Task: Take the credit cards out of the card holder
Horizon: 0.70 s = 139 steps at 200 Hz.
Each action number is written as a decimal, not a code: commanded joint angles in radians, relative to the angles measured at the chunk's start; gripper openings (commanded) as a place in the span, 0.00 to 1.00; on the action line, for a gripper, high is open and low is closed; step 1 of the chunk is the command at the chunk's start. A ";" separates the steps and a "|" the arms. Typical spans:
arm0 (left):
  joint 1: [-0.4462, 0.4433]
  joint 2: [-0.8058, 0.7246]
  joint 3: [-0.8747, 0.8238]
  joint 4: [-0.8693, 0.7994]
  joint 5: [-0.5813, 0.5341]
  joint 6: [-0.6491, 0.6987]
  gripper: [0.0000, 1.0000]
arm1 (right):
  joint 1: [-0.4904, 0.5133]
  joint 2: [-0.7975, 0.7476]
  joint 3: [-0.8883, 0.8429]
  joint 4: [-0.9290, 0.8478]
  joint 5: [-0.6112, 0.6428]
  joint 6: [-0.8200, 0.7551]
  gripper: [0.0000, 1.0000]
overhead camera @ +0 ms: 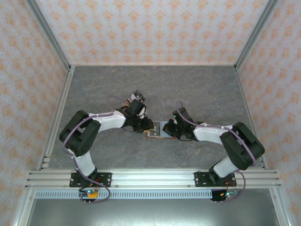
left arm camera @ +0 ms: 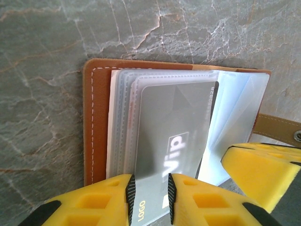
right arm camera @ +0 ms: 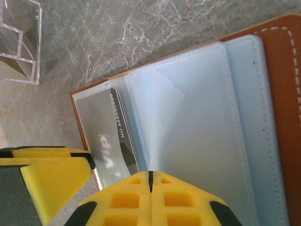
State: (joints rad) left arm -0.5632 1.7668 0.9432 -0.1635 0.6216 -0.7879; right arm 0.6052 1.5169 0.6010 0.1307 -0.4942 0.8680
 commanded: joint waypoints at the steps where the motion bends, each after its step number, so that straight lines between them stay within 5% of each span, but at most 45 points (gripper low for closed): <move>1: -0.006 -0.031 -0.015 -0.036 -0.013 0.001 0.28 | -0.003 -0.008 -0.003 0.025 -0.011 0.000 0.03; 63: -0.012 -0.074 -0.018 -0.105 -0.065 0.012 0.28 | -0.001 0.003 -0.006 0.036 -0.061 0.046 0.27; 139: -0.018 -0.041 -0.028 -0.043 -0.013 -0.001 0.23 | 0.010 0.048 0.008 0.037 -0.069 0.049 0.32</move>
State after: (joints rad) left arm -0.5659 1.7168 0.9192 -0.2253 0.5953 -0.7879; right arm 0.6060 1.5475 0.6010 0.1551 -0.5552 0.9092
